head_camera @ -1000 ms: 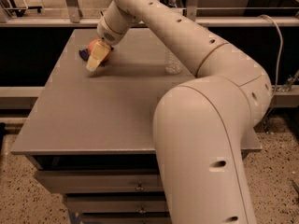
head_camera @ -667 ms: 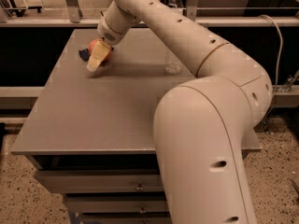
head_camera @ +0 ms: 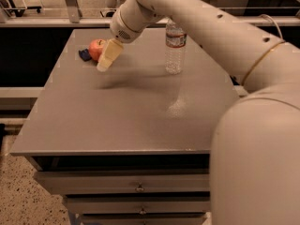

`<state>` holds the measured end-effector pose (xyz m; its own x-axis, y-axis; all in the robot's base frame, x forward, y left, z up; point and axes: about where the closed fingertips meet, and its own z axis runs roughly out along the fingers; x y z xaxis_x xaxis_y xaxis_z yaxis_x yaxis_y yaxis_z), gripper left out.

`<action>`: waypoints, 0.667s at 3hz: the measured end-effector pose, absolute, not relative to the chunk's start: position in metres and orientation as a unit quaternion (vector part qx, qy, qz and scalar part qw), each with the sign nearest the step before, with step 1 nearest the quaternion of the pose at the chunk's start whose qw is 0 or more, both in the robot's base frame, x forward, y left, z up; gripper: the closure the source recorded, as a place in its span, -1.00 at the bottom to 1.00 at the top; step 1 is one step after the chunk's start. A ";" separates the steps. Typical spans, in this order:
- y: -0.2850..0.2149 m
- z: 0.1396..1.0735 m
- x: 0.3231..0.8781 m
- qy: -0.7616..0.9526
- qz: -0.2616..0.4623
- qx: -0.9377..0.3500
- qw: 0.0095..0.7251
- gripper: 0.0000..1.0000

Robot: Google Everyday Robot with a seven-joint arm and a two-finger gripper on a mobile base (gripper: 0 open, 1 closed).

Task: Move apple near rxbar blueberry

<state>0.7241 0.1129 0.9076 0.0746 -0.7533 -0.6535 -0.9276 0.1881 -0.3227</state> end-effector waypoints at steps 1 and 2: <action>0.073 0.944 0.667 0.652 0.117 -0.618 0.423 -1.00; 0.042 0.964 0.622 0.637 0.121 -0.616 0.447 -1.00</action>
Offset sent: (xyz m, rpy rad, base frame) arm -0.1567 -0.1166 0.0817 0.1591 -0.1527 0.0249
